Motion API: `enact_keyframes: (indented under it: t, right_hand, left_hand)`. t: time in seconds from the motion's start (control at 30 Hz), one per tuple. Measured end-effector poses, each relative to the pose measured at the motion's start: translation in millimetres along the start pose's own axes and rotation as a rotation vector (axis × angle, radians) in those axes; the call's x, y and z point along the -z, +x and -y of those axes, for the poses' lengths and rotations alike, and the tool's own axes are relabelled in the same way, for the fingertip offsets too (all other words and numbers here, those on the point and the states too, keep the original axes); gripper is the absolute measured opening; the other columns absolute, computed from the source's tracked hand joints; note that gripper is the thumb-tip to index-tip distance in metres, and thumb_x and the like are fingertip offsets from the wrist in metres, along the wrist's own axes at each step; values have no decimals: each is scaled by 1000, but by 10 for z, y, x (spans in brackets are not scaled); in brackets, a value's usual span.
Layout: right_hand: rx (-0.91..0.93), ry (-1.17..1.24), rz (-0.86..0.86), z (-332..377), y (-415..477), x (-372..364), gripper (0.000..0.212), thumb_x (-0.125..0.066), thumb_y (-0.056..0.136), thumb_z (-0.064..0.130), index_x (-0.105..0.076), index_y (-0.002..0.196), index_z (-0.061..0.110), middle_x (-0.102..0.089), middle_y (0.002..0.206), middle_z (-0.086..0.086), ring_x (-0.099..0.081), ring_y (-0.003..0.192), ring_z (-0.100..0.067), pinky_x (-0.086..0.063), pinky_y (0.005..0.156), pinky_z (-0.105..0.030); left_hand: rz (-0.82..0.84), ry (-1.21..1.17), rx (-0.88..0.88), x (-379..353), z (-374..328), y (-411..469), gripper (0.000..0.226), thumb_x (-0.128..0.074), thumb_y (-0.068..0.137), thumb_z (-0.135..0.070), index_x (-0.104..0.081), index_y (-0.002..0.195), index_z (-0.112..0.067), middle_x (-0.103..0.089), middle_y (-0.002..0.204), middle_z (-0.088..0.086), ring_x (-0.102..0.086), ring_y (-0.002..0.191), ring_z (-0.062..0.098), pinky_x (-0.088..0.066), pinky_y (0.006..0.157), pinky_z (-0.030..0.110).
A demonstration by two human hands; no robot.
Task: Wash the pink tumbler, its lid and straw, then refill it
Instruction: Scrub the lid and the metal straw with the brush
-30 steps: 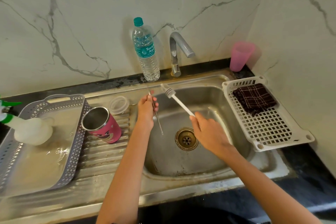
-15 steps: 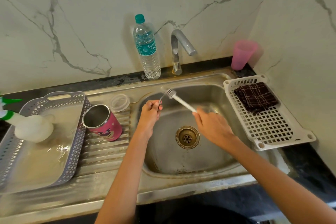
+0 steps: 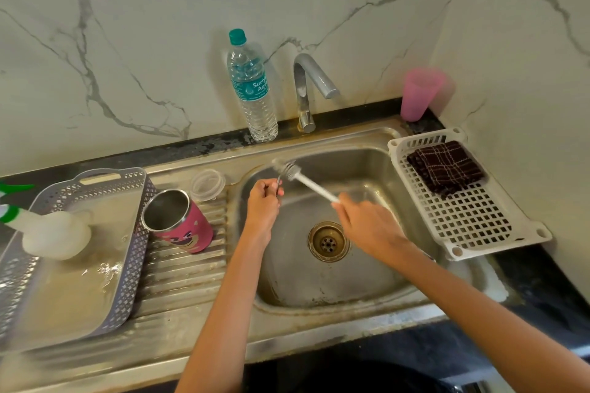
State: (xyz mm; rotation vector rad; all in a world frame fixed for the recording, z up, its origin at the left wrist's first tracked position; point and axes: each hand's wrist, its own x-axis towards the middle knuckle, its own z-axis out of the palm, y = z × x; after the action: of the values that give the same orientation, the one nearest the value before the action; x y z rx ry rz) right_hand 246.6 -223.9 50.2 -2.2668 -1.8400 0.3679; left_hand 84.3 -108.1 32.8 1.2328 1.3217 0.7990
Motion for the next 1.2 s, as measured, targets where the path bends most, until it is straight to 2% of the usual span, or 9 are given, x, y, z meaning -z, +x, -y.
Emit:
enact_keyframes:
  t: [0.1, 0.27, 0.4, 0.53, 0.63, 0.8, 0.93, 1.07, 1.2]
  right_hand:
    - [-169, 45, -86, -159, 123, 41, 38, -22, 104, 38, -51, 105, 13, -63, 77, -8, -63, 74, -29, -53, 68, -44]
    - [51, 23, -30, 101, -41, -53, 32, -21, 104, 39, -45, 100, 18, -57, 64, 0, -52, 51, -23, -48, 53, -37]
    - [-174, 102, -100, -109, 172, 13, 38, -21, 104, 39, -49, 101, 13, -63, 76, -9, -63, 72, -31, -52, 65, -44]
    - [46, 31, -20, 74, 61, 12, 32, -21, 104, 39, -45, 100, 19, -54, 61, 0, -54, 54, -25, -48, 54, -38]
    - [-86, 21, -43, -40, 165, 24, 34, -23, 104, 38, -48, 104, 15, -63, 74, -8, -62, 69, -31, -50, 63, -41]
    - [-2, 31, -79, -2, 68, 7, 29, -26, 105, 36, -46, 100, 15, -56, 65, -2, -60, 62, -30, -47, 56, -37]
    - [-121, 37, -124, -163, 114, 55, 32, -24, 104, 36, -47, 102, 13, -61, 73, -8, -64, 72, -33, -46, 61, -39]
    - [79, -62, -11, 33, 2, -32, 29, -23, 104, 38, -44, 106, 18, -57, 65, 0, -59, 59, -28, -49, 56, -36]
    - [11, -87, -51, 53, 112, -115, 35, -21, 104, 39, -47, 111, 16, -65, 72, -3, -60, 62, -29, -51, 58, -37]
  left_hand:
    - [-8, 8, -22, 38, 30, -4, 21, -39, 106, -16, -59, 98, -19, -54, 79, -4, -39, 63, 8, -33, 60, 20]
    - [-47, 29, -39, 41, 37, 43, 23, -40, 105, -15, -58, 93, -23, -56, 80, -4, -40, 64, 9, -34, 61, 24]
    - [-45, 50, -68, 50, 41, 44, 22, -40, 105, -16, -59, 96, -24, -57, 81, -4, -42, 66, 9, -36, 65, 25]
    - [-86, 65, -73, 75, 24, 92, 24, -42, 104, -14, -56, 90, -26, -58, 83, -4, -43, 69, 10, -37, 68, 26]
    - [-60, 163, -139, 57, 17, 68, 18, -45, 103, -11, -58, 95, -21, -63, 83, -7, -50, 73, 7, -41, 75, 28]
    - [-115, 286, -203, 103, 41, 47, 14, -51, 98, -1, -58, 101, -12, -70, 89, 3, -59, 75, 5, -42, 67, 10]
    - [-148, 371, -212, 144, 48, 33, 13, -54, 96, 0, -61, 101, -9, -71, 90, 5, -57, 72, -7, -39, 64, 1]
    - [-139, 412, -208, 101, 53, 52, 12, -53, 96, -3, -60, 97, -13, -72, 88, 2, -63, 81, 8, -40, 69, 16]
    - [-162, 480, -219, 38, 41, 36, 15, -50, 98, -5, -63, 104, -8, -71, 88, 2, -59, 76, 7, -37, 67, 17]
